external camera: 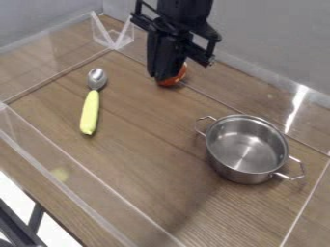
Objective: Remove the green spoon from inside the silver pot and place it on the table
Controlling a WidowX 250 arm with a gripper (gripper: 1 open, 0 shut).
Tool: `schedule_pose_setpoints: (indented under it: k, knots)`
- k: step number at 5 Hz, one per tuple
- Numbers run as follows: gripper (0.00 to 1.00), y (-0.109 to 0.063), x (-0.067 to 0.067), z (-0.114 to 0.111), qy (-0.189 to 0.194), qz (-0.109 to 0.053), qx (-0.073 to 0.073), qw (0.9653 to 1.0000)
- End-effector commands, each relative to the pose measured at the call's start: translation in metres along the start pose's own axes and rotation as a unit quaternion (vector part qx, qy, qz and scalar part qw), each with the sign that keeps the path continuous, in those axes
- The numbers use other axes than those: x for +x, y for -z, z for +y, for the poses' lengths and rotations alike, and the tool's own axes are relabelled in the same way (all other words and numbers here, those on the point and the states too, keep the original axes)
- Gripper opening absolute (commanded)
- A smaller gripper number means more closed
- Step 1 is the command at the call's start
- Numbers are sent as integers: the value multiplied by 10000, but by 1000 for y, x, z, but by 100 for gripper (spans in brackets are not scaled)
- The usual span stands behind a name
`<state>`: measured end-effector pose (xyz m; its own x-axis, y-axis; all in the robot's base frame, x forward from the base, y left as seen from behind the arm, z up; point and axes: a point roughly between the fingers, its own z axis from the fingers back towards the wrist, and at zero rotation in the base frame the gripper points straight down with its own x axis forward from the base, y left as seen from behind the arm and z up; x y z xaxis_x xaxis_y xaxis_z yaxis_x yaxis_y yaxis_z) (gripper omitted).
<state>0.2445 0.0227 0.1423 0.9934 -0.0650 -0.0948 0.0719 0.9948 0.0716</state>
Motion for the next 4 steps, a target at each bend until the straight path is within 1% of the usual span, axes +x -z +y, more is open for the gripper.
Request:
schedule_pose_setpoints:
  k: [1, 2, 3, 4]
  knots:
    - [0, 9, 2, 12, 102, -101, 81, 9999]
    - [0, 34, 4, 24, 180, 20, 73, 9998]
    - [0, 57, 5, 31, 132, 102, 70, 9998]
    - [0, 78, 9, 24, -372, 170, 16, 9992]
